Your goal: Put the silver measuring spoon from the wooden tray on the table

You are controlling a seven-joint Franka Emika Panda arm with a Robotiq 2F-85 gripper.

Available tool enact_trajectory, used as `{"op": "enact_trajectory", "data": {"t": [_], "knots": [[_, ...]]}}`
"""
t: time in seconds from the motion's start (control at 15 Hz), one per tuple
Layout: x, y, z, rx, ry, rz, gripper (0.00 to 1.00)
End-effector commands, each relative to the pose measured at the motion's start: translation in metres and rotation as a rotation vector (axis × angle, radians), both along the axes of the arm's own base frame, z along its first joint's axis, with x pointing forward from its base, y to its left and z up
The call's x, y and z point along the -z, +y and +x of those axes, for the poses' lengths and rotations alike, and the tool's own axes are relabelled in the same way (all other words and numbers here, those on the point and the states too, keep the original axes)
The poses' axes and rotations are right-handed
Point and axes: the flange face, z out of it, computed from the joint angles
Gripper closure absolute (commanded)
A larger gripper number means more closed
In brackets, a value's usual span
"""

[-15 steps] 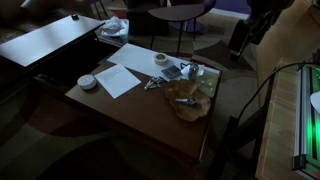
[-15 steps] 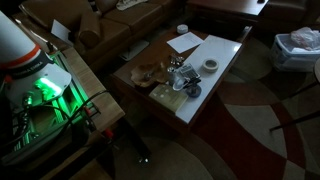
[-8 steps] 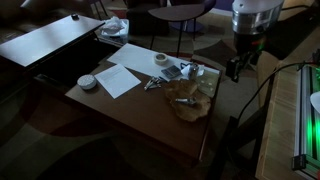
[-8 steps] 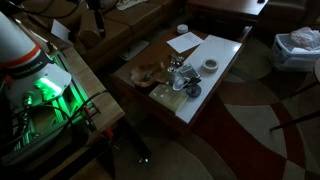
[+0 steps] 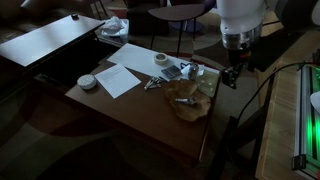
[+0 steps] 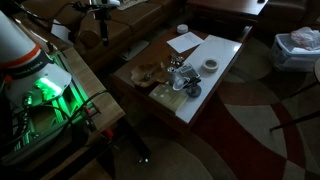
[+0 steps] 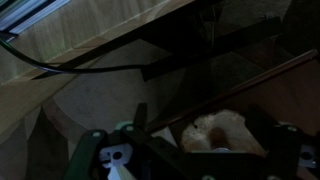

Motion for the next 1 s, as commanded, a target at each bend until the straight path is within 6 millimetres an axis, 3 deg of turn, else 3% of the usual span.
{"op": "enact_trajectory", "data": {"t": [0.0, 0.13, 0.27, 0.6, 0.8, 0.87, 0.93], "knots": [[0.006, 0.002, 0.009, 0.007, -0.072, 0.104, 0.00], [0.029, -0.001, 0.026, 0.034, -0.152, 0.206, 0.00], [0.067, -0.008, 0.033, 0.021, -0.192, 0.257, 0.00], [0.150, -0.039, 0.046, -0.045, -0.188, 0.157, 0.00], [0.204, -0.036, 0.053, -0.020, -0.073, 0.130, 0.00], [0.166, -0.042, 0.044, -0.017, -0.131, 0.142, 0.00], [0.183, -0.039, 0.046, -0.018, -0.106, 0.135, 0.00]]}}
